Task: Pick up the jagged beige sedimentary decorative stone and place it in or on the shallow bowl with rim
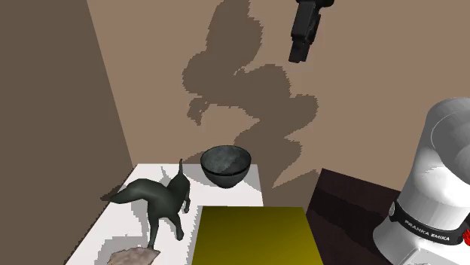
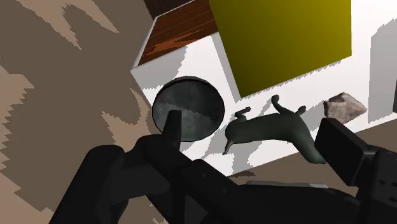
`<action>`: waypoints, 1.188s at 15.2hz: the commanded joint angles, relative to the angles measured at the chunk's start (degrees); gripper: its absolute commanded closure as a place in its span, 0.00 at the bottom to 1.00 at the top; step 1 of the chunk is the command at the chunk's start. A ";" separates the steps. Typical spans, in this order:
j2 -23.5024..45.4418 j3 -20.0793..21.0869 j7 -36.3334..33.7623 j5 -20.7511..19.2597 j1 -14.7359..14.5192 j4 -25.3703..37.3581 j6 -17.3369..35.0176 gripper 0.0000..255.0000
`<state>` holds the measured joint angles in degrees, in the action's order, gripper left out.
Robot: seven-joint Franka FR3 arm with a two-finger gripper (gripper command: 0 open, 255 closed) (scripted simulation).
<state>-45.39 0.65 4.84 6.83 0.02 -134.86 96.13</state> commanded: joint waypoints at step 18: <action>29.39 9.41 6.63 2.02 -8.79 5.80 20.10 0.00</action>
<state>-17.72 9.64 10.93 8.98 -8.41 -129.74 115.42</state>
